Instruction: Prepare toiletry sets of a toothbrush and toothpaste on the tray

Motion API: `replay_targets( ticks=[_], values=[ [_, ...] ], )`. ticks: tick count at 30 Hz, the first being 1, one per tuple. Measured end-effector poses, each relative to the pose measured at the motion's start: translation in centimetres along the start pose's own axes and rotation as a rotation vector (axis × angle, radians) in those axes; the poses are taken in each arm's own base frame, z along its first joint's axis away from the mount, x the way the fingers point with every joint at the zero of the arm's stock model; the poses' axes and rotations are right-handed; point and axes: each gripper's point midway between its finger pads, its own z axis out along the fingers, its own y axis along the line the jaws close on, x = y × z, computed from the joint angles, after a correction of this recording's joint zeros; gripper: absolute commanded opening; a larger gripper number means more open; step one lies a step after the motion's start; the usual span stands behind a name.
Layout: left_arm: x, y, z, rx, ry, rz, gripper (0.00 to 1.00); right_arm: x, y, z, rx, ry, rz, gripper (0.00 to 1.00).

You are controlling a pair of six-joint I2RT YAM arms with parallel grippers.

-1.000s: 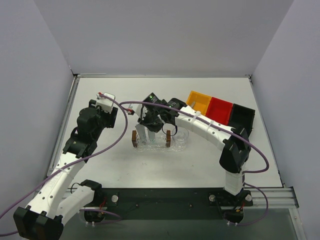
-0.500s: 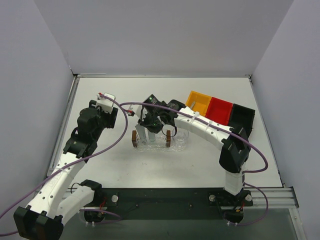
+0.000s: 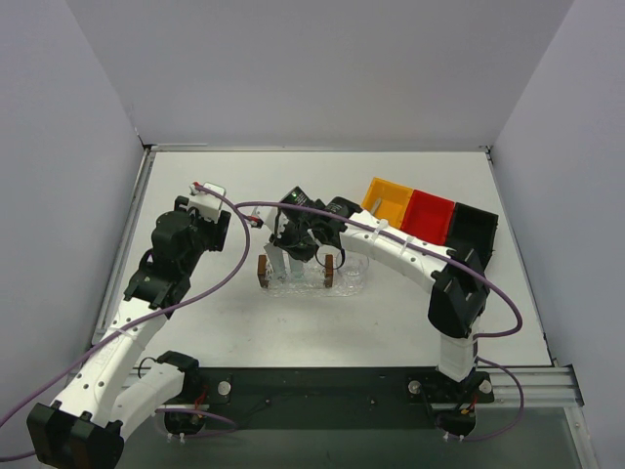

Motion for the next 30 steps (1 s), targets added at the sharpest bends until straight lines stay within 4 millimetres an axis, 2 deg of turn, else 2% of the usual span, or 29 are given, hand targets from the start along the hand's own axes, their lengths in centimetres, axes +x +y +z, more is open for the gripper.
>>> replay_targets(
  ticks=[8, 20, 24, 30],
  values=[
    [0.07, -0.02, 0.02, 0.0, 0.001, 0.0, 0.68, 0.29, 0.02, 0.36, 0.004, 0.003, 0.009, 0.06],
    [0.06, -0.02, 0.02, 0.001, 0.001, 0.0, 0.68, 0.07, -0.15, 0.41, 0.015, -0.005, 0.018, 0.34],
    [0.06, -0.02, 0.02, 0.001, 0.001, 0.0, 0.68, -0.01, -0.21, 0.41, 0.019, -0.008, 0.026, 0.37],
    [0.07, 0.02, 0.02, -0.001, 0.001, -0.001, 0.68, -0.07, -0.5, 0.04, 0.039, -0.01, 0.037, 0.48]
  ],
)
